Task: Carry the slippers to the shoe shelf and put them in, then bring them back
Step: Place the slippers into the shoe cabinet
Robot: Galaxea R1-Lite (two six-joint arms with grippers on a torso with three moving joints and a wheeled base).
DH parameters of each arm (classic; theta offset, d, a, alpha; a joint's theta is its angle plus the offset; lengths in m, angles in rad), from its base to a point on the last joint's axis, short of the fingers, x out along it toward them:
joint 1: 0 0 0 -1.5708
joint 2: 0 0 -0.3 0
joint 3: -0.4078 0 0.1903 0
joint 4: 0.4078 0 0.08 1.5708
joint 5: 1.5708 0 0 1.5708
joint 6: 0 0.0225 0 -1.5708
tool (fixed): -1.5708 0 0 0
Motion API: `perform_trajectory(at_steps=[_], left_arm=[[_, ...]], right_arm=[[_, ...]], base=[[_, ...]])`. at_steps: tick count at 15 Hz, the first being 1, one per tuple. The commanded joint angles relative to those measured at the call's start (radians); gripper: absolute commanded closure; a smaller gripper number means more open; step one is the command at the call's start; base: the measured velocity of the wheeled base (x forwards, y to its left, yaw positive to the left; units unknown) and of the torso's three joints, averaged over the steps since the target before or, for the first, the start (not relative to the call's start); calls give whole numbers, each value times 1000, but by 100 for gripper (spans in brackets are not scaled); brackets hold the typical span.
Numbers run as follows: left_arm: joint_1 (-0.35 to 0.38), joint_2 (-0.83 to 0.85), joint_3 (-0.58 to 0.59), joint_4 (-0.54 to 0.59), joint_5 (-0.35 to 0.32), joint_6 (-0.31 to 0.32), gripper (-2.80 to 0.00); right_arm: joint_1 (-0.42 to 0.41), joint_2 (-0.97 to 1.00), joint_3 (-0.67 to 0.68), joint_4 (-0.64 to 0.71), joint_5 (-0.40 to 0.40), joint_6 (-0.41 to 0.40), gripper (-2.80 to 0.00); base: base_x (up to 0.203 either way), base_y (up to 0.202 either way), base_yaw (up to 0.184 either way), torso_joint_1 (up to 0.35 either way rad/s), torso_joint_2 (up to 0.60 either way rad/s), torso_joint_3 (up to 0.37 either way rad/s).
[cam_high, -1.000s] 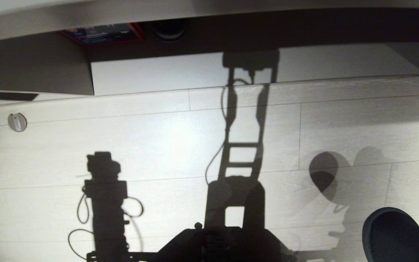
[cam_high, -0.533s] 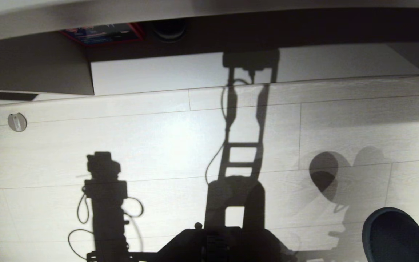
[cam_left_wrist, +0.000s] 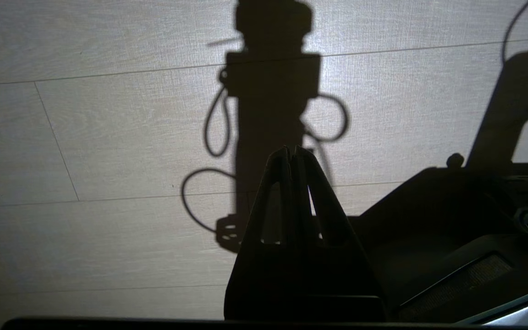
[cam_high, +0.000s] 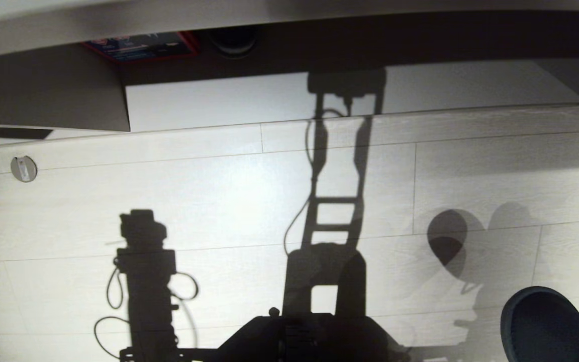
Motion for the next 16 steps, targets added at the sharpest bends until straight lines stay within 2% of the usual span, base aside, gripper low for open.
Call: perform_trajectory(at_steps=[1,13,16], left_arm=[[0,0,0,1,0,-1,0],[0,1,0,-1,0,-1,0],[0,0,0,0,0,-1,0]], right_arm=[[1,0,0,0,0,0,0],[1,12,-3,-12,8,-28,0],[1,40,-51,-45,13,-25,0]], base=[[0,0,0,0,0,0],[0,0,0,0,0,0],[0,0,0,0,0,0]])
